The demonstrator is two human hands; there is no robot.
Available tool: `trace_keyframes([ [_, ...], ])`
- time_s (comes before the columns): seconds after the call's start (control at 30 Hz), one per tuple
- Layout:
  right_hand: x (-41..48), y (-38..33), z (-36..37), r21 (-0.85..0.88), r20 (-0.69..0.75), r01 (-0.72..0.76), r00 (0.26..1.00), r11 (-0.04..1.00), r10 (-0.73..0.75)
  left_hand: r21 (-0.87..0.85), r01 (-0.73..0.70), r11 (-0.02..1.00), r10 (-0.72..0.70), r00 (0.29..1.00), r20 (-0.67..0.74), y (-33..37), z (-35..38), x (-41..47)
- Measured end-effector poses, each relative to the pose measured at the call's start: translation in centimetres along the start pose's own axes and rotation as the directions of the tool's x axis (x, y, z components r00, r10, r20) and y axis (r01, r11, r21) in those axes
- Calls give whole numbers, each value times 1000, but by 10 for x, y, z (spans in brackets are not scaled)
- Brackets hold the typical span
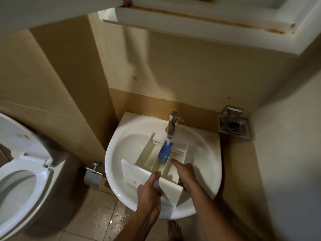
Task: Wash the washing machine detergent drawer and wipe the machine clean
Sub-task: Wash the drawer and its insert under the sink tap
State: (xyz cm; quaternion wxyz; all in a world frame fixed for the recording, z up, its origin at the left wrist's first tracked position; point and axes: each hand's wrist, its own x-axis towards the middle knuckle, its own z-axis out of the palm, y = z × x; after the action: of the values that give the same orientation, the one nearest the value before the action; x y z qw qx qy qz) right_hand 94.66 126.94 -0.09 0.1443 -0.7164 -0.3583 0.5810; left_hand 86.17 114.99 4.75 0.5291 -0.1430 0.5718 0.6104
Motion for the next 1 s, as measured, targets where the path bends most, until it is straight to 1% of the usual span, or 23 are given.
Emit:
trace_keyframes([
  [0.03, 0, 1, 0, 47, 65, -16, 998, 999, 13, 34, 5, 999, -5, 1000, 22, 1, -3, -1],
  [0.07, 2, 0, 0, 54, 100, 11, 995, 998, -17, 80, 13, 997, -17, 999, 50, 5, -8, -1],
  [0.13, 4, -6, -5, -24, 85, 75, 994, 997, -73, 219, 56, 974, -80, 991, 106, 13, -23, -1],
  [0.2, 4, -13, -16, -86, 83, 146, 987, 985, -139, 382, 101, 918, -172, 972, 157, 20, -43, 1],
  [0.23, 4, -17, -22, -93, 114, 174, 980, 980, -163, 424, 117, 898, -207, 963, 173, 23, -53, 4],
  [0.3, 11, -24, -27, -106, 176, 206, 967, 973, -186, 432, 150, 889, -239, 958, 158, 30, -65, 13],
  [0.37, 20, -33, -26, -142, 228, 234, 953, 962, -198, 440, 141, 887, -204, 974, 100, 35, -67, 20],
  [0.5, 40, -49, -14, -158, 288, 258, 935, 953, -206, 573, 60, 818, -50, 998, -32, 44, -59, 25],
  [0.57, 47, -57, -15, -161, 290, 277, 931, 947, -223, 551, 16, 834, 26, 997, -68, 48, -63, 33],
  [0.63, 50, -65, -21, -202, 297, 308, 924, 930, -241, 474, -29, 880, 81, 993, -89, 53, -66, 42],
  [0.7, 56, -71, -28, -250, 311, 330, 918, 910, -247, 453, -79, 888, 114, 992, -51, 53, -64, 51],
  [0.77, 63, -74, -31, -275, 330, 328, 915, 904, -232, 479, -120, 870, 120, 992, 31, 50, -56, 55],
  [0.87, 74, -76, -33, -313, 330, 312, 921, 897, -205, 542, -139, 829, 66, 986, 151, 42, -38, 65],
  [0.97, 84, -80, -36, -368, 320, 294, 931, 882, -176, 473, -38, 880, -71, 975, 210, 34, -16, 72],
  [1.0, 87, -82, -38, -382, 313, 284, 935, 879, -166, 446, -28, 894, -91, 966, 243, 31, -8, 73],
])
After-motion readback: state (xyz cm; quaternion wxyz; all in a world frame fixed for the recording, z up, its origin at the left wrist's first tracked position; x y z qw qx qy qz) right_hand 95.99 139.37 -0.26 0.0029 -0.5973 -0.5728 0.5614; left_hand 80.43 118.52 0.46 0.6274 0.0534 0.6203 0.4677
